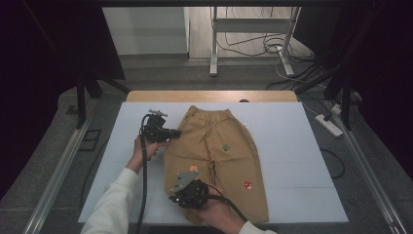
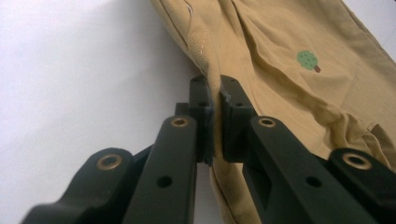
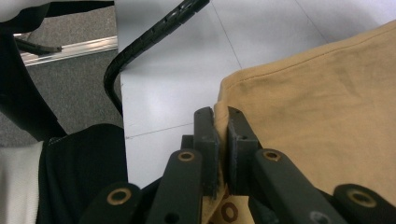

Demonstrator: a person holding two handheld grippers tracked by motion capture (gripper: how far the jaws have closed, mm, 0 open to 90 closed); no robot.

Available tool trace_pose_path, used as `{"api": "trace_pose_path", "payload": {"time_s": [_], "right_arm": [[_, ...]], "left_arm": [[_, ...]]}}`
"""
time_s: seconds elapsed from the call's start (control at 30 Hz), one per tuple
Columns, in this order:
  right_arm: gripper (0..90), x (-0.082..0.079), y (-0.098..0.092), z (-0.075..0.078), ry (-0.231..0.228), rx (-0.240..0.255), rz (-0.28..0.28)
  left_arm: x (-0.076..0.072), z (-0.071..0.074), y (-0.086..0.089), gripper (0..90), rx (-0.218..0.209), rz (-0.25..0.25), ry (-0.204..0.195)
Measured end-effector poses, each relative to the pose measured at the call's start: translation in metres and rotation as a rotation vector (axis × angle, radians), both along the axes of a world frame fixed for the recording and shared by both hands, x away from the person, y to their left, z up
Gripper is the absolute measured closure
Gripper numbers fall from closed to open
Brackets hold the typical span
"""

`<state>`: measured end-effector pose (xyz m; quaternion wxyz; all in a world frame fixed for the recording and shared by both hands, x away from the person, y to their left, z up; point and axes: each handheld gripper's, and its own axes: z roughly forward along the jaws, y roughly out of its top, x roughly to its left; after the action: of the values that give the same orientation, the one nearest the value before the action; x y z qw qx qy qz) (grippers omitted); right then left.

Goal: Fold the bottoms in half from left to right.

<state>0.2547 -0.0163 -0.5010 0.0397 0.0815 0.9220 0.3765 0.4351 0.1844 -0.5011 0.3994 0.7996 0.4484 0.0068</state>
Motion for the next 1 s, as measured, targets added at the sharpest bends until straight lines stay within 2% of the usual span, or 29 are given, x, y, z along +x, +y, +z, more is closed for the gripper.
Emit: {"api": "trace_pose_path", "payload": {"time_s": [0.13,0.27,0.43,0.53,0.7,0.8,0.93,1.0], "right_arm": [[84.5,0.000,0.000,0.001,-0.003,-0.007,-0.002],[84.5,0.001,-0.001,0.002,-0.002,0.005,-0.006],[84.5,0.003,0.005,0.015,-0.001,0.050,0.004],[84.5,0.001,0.005,0.018,-0.013,0.053,0.007],[84.5,0.005,0.000,0.012,0.005,0.040,-0.010],[84.6,0.006,0.001,0.012,0.015,0.052,-0.013],[84.5,0.005,0.006,0.024,-0.007,0.088,-0.004],[84.5,0.006,0.007,0.028,0.002,0.108,-0.002]], "left_arm": [[0.000,-0.002,0.002,84.2,-0.007,0.012,0.008],[-0.001,0.003,0.006,84.4,-0.002,0.020,-0.020],[-0.004,0.014,0.022,84.3,-0.045,0.051,-0.039],[-0.004,0.012,0.027,84.3,-0.050,0.062,-0.024],[-0.003,0.007,0.026,84.4,-0.046,0.071,-0.024],[-0.004,0.014,0.030,84.4,-0.051,0.076,-0.044],[-0.010,0.028,0.046,84.4,-0.099,0.109,-0.089],[-0.011,0.028,0.048,84.3,-0.101,0.113,-0.087]]}}
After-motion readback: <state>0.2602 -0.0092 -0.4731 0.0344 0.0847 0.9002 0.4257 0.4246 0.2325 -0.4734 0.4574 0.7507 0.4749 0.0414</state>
